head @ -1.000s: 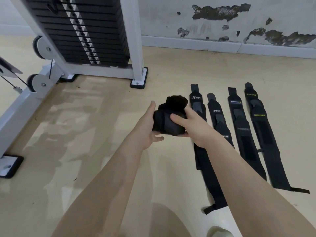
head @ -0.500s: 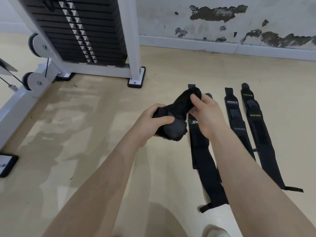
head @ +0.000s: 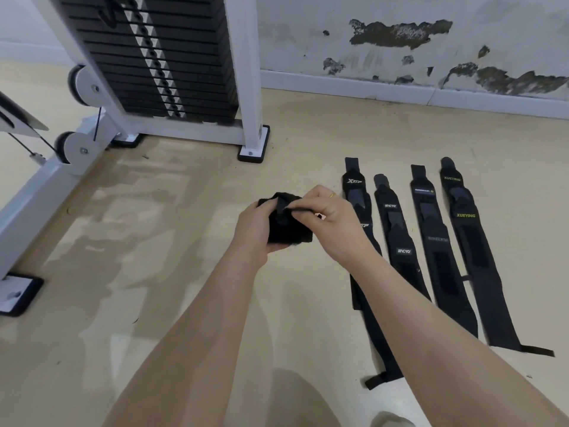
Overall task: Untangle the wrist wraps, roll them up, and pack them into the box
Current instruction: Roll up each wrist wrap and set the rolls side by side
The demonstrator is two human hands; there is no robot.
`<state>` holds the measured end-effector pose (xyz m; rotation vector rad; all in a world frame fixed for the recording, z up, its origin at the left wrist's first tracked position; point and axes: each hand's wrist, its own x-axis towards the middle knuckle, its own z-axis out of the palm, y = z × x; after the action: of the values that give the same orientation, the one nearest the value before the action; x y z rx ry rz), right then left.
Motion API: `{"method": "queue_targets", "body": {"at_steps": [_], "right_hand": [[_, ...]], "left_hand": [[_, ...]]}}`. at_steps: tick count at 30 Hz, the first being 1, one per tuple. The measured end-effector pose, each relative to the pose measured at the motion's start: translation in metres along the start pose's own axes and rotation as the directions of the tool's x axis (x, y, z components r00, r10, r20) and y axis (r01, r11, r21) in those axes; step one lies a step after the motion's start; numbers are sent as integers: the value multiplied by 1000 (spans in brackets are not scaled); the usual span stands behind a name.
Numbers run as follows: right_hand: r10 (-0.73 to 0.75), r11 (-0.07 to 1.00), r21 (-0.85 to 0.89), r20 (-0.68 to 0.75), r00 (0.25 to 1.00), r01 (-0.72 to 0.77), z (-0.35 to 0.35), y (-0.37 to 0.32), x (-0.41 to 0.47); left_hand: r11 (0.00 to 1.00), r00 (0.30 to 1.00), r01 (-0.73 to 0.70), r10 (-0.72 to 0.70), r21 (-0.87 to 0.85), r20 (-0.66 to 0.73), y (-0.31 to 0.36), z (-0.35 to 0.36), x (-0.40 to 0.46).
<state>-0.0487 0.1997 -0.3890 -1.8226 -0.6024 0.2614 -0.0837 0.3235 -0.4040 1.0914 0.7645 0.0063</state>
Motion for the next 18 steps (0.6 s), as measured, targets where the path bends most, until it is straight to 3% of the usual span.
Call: {"method": "queue_targets", "body": {"at_steps": [4, 11, 16, 18], "right_hand": [[-78, 986, -148, 31, 996, 82, 7, 13, -4], [-192, 940, -263, 115, 975, 216, 8, 38, -10], [62, 998, -16, -87, 994, -64, 6, 26, 0], [58, 996, -58, -136, 989, -66, 2, 27, 6]], "left_hand": [[982, 986, 159, -152, -97, 74, 2, -4, 2], [953, 967, 246, -227, -175, 119, 0, -5, 9], [973, 945, 186, -138, -138, 297, -8, -2, 11], [979, 942, 163, -119, -118, 314, -12, -3, 14]]}}
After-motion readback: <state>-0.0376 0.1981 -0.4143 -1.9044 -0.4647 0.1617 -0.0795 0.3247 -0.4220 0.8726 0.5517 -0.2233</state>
